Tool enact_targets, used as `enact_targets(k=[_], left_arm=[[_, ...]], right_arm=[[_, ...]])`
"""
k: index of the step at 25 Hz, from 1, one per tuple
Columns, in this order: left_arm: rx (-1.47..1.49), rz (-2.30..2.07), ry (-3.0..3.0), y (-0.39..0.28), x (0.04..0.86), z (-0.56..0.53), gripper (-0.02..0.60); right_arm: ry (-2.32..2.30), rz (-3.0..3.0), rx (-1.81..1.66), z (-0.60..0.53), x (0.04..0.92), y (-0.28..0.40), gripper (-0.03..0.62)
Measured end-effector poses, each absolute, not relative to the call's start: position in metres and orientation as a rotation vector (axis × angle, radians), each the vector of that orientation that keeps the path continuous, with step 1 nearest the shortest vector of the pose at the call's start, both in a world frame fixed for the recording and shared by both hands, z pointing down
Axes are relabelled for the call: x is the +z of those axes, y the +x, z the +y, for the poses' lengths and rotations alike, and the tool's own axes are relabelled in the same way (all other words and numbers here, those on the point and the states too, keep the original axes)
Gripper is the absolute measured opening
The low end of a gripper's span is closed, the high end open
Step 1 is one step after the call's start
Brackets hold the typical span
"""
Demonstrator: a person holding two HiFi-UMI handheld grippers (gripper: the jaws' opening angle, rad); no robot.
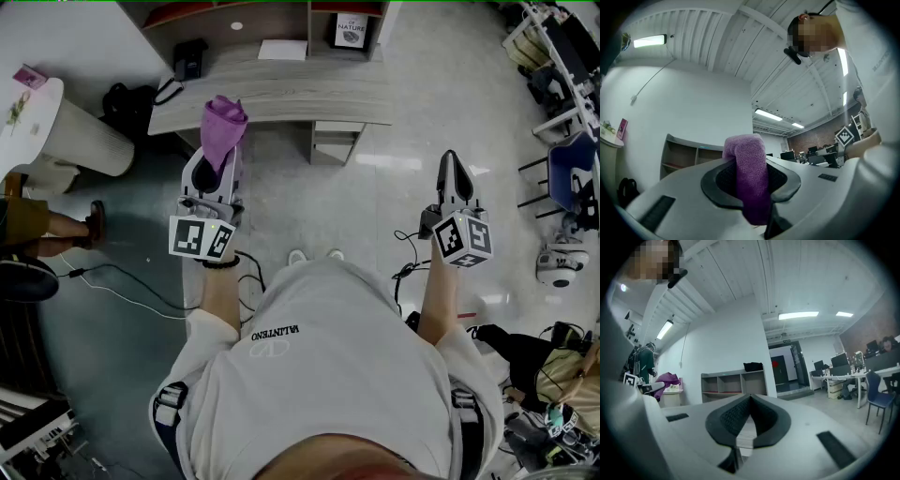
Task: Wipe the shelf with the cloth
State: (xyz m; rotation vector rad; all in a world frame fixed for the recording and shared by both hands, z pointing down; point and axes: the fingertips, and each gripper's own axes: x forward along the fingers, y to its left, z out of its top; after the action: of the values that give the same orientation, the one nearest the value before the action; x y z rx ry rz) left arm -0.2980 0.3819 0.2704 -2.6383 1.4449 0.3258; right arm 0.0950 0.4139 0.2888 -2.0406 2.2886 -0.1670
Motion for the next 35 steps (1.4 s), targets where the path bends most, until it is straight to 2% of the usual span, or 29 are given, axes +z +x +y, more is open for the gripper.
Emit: enact_targets(k=[35], left_arm=[[0.246,1.289,-2.783,-0.331,0.312,0.372,0.097]], right_arm=[[-2.135,2.307,-0.144,0.402,0.309,0.036,-0.002]])
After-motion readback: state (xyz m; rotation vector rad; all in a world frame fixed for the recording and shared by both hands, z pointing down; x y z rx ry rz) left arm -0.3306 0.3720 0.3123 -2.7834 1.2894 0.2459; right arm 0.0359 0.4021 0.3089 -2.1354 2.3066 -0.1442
